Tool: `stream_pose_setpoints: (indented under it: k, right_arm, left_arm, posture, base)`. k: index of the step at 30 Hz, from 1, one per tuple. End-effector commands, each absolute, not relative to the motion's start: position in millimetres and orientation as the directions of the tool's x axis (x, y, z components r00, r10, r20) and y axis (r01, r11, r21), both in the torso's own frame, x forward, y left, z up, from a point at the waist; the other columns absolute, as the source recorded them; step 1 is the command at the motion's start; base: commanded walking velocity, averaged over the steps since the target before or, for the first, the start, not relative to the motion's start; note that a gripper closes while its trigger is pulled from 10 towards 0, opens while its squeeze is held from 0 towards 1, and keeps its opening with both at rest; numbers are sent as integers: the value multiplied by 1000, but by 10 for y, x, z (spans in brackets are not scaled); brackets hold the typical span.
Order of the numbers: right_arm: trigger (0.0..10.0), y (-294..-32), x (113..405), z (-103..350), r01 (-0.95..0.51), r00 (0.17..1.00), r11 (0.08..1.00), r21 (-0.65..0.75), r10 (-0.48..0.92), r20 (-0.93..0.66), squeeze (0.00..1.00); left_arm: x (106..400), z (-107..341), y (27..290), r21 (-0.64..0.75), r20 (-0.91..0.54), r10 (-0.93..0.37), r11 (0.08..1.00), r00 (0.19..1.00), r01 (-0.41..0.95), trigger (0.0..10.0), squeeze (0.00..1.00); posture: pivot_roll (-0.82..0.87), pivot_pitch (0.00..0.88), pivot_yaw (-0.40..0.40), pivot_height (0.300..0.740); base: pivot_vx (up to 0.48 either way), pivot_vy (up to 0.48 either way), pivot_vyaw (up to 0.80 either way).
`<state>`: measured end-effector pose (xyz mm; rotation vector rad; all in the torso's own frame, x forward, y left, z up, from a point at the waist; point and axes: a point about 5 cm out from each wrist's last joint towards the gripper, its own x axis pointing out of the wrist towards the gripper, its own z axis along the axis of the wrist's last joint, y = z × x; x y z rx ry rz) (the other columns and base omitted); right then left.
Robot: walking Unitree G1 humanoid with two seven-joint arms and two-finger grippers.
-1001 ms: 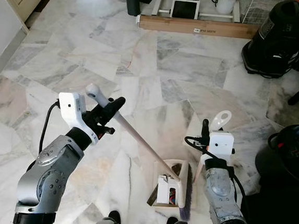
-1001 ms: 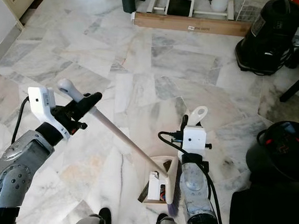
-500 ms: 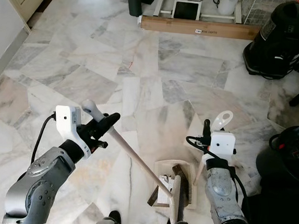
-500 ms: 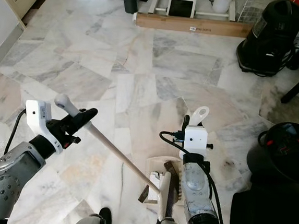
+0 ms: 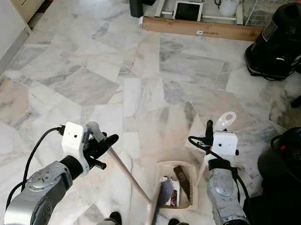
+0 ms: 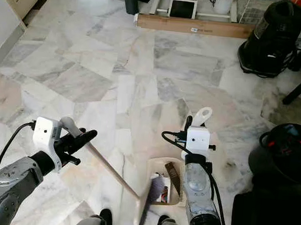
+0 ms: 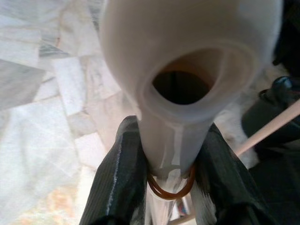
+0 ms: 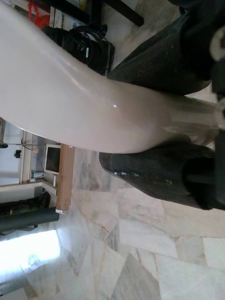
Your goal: Sweep floor
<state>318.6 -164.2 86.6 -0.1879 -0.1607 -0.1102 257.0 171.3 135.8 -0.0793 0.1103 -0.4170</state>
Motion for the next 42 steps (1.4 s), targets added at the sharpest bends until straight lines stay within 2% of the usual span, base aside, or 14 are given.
stream_pose_setpoints:
  k: [1, 9, 18, 26, 32, 42]
  right_arm:
    - [10000, -1669, 3086, 617, 133, 991, 976, -173, -126, 46, 0]
    - [10000, -1707, 3104, 650, 151, 988, 973, -176, -142, 60, 0]
    - [10000, -1738, 3171, 771, 164, 984, 972, -168, -149, 101, 0]
    - [10000, -1838, 3233, 977, 220, 965, 965, -145, -193, 180, 0]
    - [10000, -1875, 3327, 1252, 254, 938, 961, -107, -218, 268, 0]
    - [10000, -1847, 3371, 1419, 254, 925, 966, -48, -228, 304, 0]
  left_arm:
    - [2550, 1263, 1866, -19, -158, -325, 945, 932, 326, 10000, 0]
    - [2590, 1222, 1908, 191, -153, -245, 943, 957, 272, 10000, 0]
    - [2637, 1214, 1899, 264, -116, -213, 935, 970, 237, 10000, 0]
    - [2717, 1281, 1893, 274, -23, -153, 949, 988, 154, 10000, 0]
    - [2818, 1285, 1810, 257, 16, -152, 956, 988, 143, 10000, 0]
    - [2915, 1312, 1653, 214, 83, -168, 966, 982, 147, 10000, 0]
  posture:
    - [125, 286, 89, 740]
    - [124, 285, 89, 740]
    - [114, 282, 88, 740]
    - [102, 260, 84, 740]
    - [82, 232, 79, 740]
    - [69, 177, 66, 740]
  base:
    - [0, 0, 0]
    - [0, 0, 0]
    - [0, 0, 0]
    - [0, 0, 0]
    - [0, 0, 0]
    - [0, 0, 0]
